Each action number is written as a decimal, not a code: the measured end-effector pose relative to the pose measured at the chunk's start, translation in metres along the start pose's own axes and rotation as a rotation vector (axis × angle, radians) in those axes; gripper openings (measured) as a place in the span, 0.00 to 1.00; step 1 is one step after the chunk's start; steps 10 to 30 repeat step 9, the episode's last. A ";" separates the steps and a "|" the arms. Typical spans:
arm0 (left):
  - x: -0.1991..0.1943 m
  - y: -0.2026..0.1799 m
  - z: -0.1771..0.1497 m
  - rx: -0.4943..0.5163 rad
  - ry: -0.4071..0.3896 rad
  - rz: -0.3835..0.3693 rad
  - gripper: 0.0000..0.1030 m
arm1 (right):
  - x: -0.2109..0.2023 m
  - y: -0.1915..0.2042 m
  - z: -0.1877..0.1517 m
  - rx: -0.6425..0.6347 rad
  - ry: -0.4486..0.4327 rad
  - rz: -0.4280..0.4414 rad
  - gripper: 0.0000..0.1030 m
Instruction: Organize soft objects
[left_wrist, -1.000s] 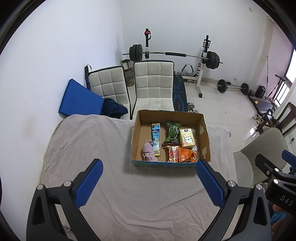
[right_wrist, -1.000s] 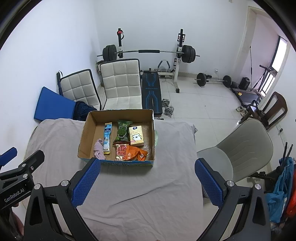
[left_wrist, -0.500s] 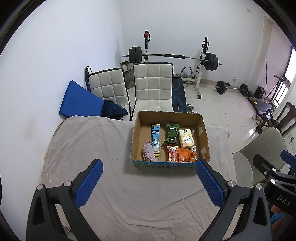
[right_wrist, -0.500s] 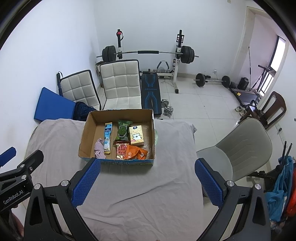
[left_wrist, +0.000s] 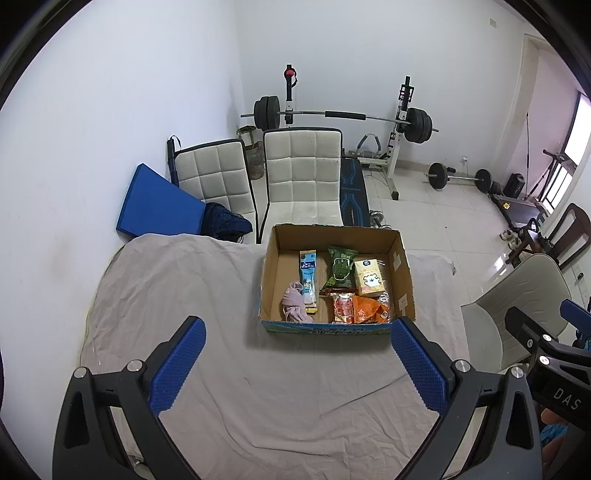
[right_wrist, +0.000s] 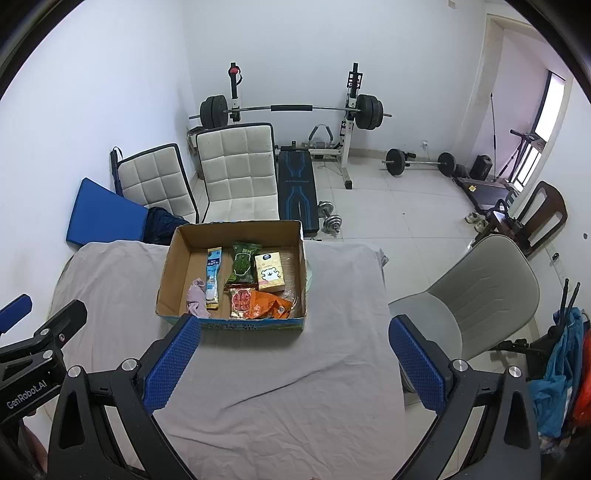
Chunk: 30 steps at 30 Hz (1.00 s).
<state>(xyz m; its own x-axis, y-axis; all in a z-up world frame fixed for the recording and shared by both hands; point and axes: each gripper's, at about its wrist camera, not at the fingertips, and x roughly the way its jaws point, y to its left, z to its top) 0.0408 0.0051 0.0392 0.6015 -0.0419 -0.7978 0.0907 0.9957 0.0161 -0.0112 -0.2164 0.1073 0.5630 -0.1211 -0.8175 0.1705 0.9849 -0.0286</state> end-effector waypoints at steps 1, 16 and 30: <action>-0.001 0.000 0.000 0.001 -0.002 0.001 1.00 | 0.000 0.000 0.000 -0.001 0.001 -0.001 1.00; -0.002 0.000 0.001 0.000 -0.003 -0.001 1.00 | 0.000 0.000 0.000 0.000 0.000 0.004 1.00; -0.002 0.000 0.001 0.000 -0.003 -0.001 1.00 | 0.000 0.000 0.000 0.000 0.000 0.004 1.00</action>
